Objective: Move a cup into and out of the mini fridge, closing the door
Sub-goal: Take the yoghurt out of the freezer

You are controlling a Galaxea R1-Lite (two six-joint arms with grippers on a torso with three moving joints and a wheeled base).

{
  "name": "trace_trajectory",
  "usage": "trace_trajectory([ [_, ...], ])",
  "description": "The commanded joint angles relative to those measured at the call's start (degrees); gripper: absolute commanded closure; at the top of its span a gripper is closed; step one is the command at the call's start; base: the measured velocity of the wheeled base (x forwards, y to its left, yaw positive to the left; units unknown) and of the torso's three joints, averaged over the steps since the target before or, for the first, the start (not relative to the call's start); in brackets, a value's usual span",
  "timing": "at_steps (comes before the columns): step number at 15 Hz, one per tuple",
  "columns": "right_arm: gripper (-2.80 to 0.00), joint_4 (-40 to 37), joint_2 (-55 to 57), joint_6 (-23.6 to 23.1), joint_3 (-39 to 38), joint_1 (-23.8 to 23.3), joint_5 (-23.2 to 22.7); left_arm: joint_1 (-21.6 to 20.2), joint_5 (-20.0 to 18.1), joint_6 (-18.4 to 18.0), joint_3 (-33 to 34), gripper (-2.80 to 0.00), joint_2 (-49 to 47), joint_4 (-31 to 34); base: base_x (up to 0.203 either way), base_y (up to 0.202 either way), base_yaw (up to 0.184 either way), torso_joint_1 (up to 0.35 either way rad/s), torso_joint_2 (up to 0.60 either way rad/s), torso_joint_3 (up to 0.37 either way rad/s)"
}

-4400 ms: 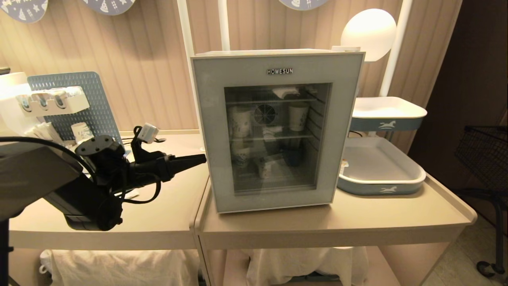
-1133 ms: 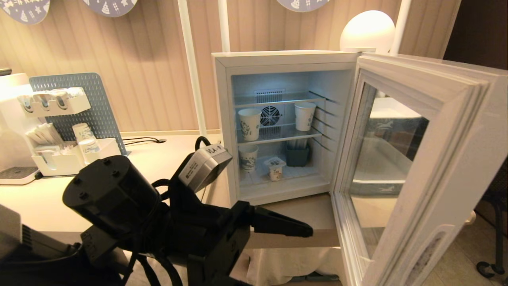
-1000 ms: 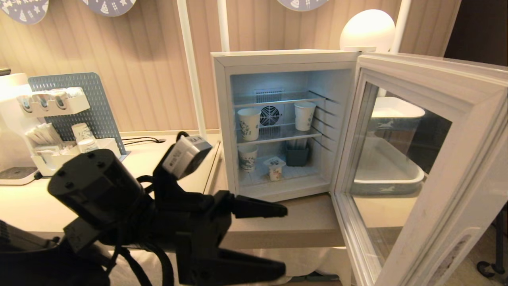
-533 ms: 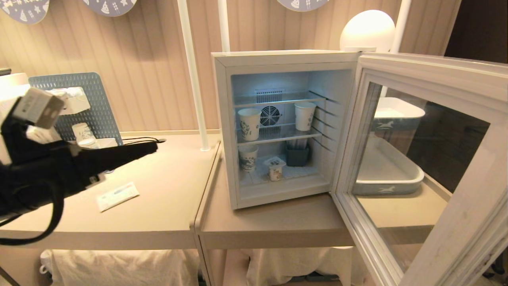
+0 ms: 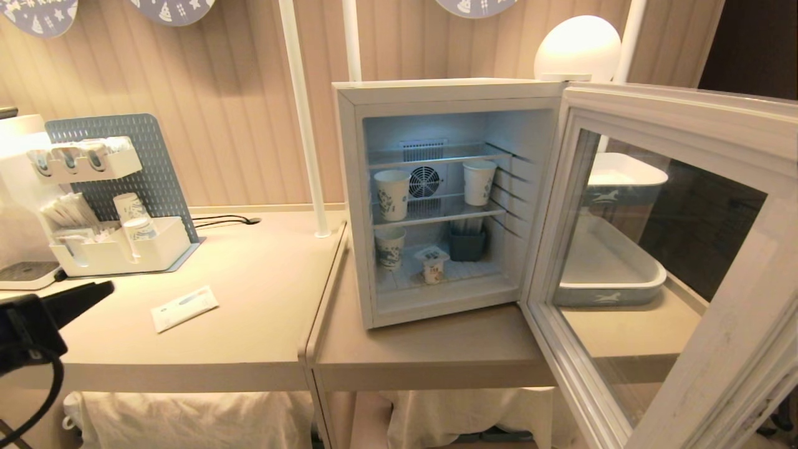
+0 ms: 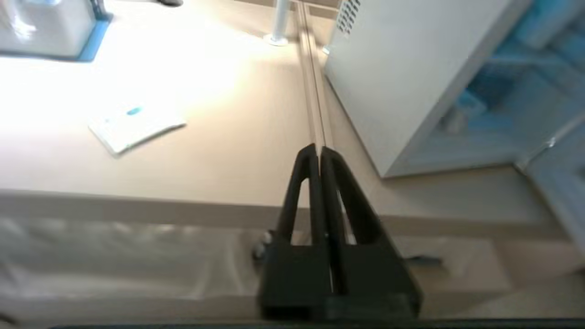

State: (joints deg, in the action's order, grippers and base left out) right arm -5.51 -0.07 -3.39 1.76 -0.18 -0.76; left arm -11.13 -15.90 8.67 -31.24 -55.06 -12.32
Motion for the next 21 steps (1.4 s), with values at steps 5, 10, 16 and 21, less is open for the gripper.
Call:
trace_trajectory([
  [5, 0.0, 0.0, 0.0, 0.0, 0.0, 0.0, 0.1, -0.4, 6.1, -1.0, -3.3, 0.0, 27.2, 23.5, 0.0, 0.0, 0.0, 0.0, 0.0, 0.0],
  [10, 0.0, 0.0, 0.0, 0.0, 0.0, 0.0, 0.1, -0.4, 14.5, -3.6, -7.8, 0.0, 39.4, 41.5, 0.0, 0.0, 0.0, 0.0, 0.0, 0.0],
  [16, 0.0, 0.0, 0.0, 0.1, 0.0, 0.0, 0.1, 4.4, 12.3, -9.6, -10.9, 0.0, 39.3, 42.4, 0.0, 0.0, 0.0, 0.0, 0.0, 0.0],
  [21, 0.0, 0.0, 0.1, 0.1, 0.0, 0.0, 0.1, 12.0, 13.2, -6.6, -7.8, 0.0, 45.2, 43.0, 0.0, 0.0, 0.0, 0.0, 0.0, 0.0],
])
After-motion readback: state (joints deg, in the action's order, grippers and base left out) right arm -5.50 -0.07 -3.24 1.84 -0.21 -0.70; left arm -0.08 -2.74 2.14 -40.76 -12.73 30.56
